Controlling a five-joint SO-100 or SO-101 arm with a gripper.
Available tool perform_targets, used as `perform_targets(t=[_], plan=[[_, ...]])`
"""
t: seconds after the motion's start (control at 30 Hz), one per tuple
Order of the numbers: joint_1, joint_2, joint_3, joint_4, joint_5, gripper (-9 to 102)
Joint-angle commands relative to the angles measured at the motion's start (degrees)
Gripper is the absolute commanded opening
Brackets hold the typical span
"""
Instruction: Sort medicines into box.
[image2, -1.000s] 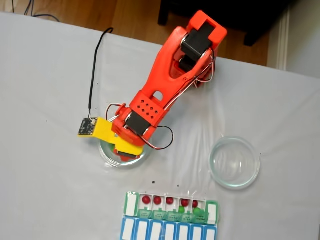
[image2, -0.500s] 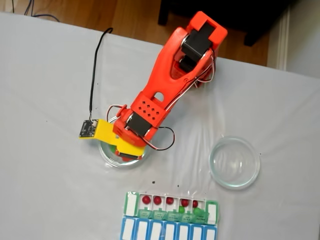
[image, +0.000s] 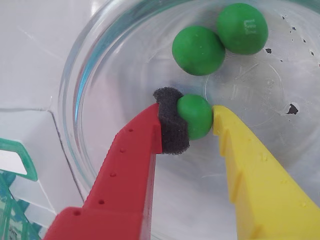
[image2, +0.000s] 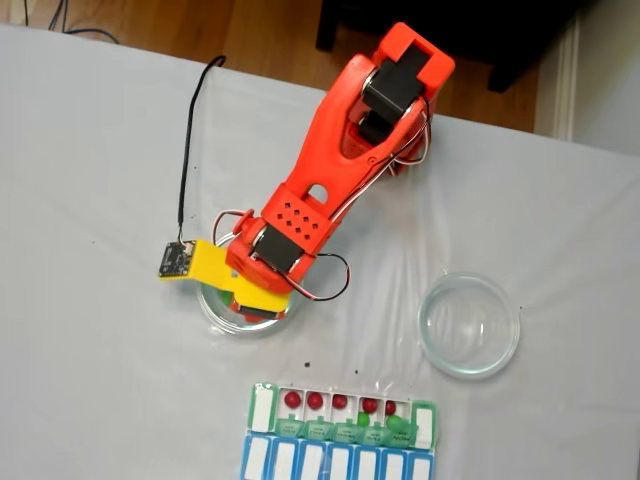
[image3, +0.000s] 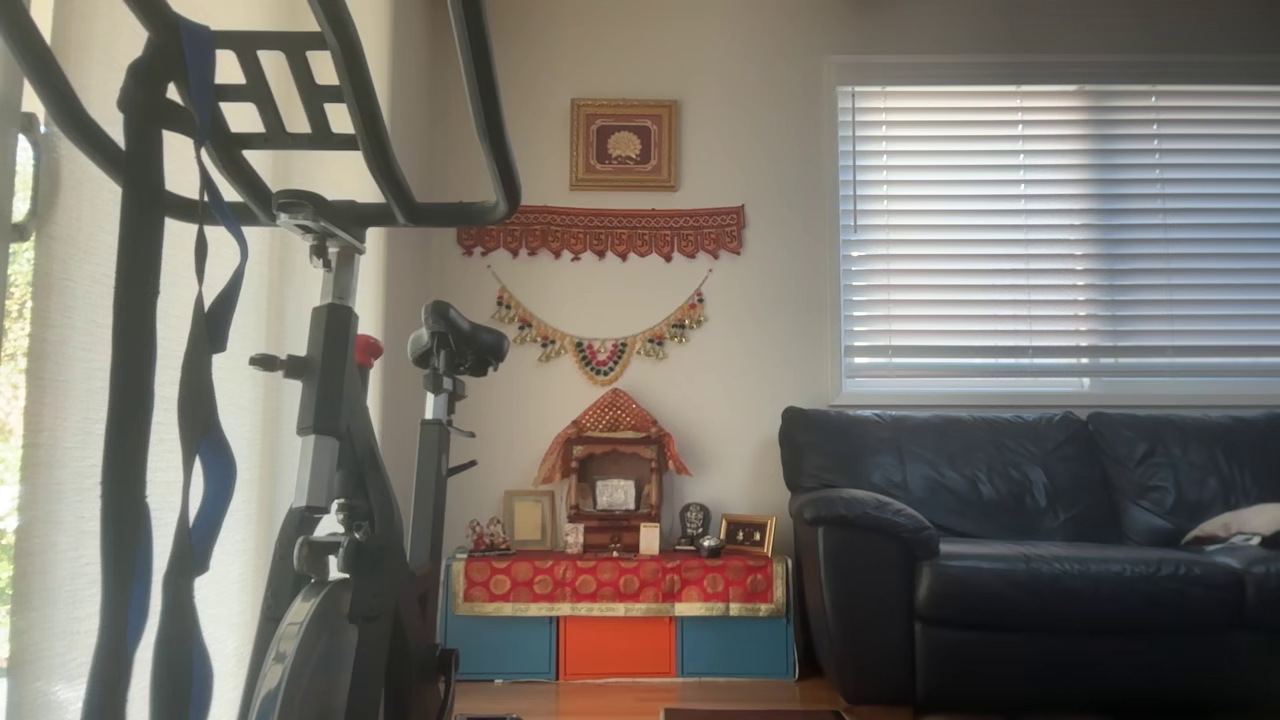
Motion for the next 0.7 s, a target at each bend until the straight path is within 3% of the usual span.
perform_targets(t=[0.0, 0.2, 0.67], plan=[[-0.5, 3.3, -1.1, 1.5, -1.4, 1], [0.2, 9.2, -3.4, 4.0, -1.6, 1], [-0.9, 9.8, -25.0, 19.7, -5.5, 1]])
